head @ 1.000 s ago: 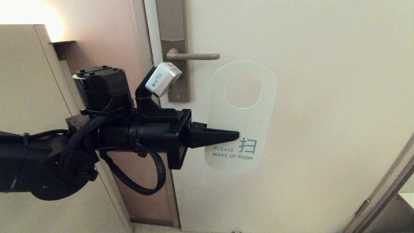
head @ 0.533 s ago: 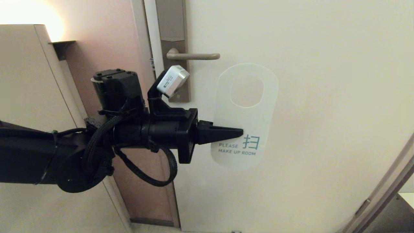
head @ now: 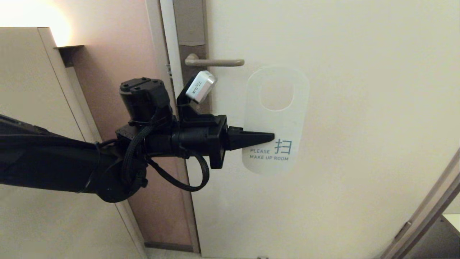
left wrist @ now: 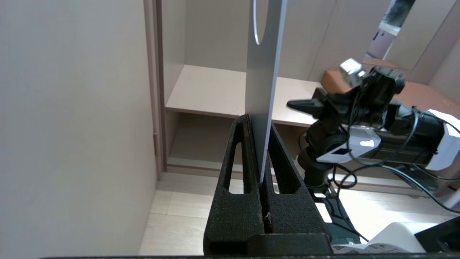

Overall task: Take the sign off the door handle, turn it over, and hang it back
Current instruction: Hand it to the other hand

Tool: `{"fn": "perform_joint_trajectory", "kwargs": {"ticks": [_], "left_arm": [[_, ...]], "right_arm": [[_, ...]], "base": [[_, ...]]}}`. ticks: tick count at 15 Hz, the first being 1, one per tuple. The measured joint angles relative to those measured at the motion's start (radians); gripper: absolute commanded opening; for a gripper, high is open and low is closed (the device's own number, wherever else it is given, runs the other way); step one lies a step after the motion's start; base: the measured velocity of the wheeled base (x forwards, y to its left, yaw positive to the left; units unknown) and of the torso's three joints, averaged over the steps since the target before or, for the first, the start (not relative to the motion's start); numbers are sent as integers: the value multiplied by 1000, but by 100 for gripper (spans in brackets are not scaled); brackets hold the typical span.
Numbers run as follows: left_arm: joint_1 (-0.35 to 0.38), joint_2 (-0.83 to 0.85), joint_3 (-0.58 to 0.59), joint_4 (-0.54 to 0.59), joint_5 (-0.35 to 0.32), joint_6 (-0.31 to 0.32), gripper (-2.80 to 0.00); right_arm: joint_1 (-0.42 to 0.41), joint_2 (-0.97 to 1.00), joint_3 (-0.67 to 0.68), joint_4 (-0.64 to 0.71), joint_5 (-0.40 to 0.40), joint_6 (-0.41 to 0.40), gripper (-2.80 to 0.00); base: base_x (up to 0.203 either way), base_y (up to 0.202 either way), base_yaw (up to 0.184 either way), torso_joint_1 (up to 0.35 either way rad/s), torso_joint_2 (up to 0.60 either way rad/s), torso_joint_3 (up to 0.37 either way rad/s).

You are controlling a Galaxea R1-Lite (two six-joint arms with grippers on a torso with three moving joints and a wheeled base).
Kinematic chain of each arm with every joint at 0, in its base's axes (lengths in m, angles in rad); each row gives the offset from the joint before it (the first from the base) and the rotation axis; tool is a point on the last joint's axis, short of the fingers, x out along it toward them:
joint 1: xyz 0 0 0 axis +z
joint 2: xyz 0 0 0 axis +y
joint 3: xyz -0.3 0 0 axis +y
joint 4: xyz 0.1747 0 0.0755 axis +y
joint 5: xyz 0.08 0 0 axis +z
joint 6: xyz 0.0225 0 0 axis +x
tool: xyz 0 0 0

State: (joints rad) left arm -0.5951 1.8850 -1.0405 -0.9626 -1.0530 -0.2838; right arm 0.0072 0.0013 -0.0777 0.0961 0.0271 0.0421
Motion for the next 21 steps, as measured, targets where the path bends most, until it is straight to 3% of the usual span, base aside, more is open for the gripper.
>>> {"fn": "perform_joint_trajectory", "kwargs": {"ticks": [3, 6, 12, 17, 21], "left_arm": [[0, 15, 0, -3, 0, 1, -280], [-1, 33, -2, -31, 0, -4, -280], [0, 52, -34, -43, 0, -35, -280], [-3, 70, -52, -43, 0, -37, -280], [-16, 103, -113, -43, 0, -61, -280]], "right_arm": [[0, 6, -83, 113, 57, 0, -280], [2, 70, -124, 100, 73, 1, -280], [26, 455, -173, -163, 105, 9, -280], [31, 794, -246, -439, 320, -44, -280], [56, 989, -372, -482, 468, -89, -280]], "base": [[0, 0, 0, 0, 0, 0], [0, 0, 0, 0, 0, 0], [0, 0, 0, 0, 0, 0], [0, 0, 0, 0, 0, 0], [0, 0, 0, 0, 0, 0]]}}
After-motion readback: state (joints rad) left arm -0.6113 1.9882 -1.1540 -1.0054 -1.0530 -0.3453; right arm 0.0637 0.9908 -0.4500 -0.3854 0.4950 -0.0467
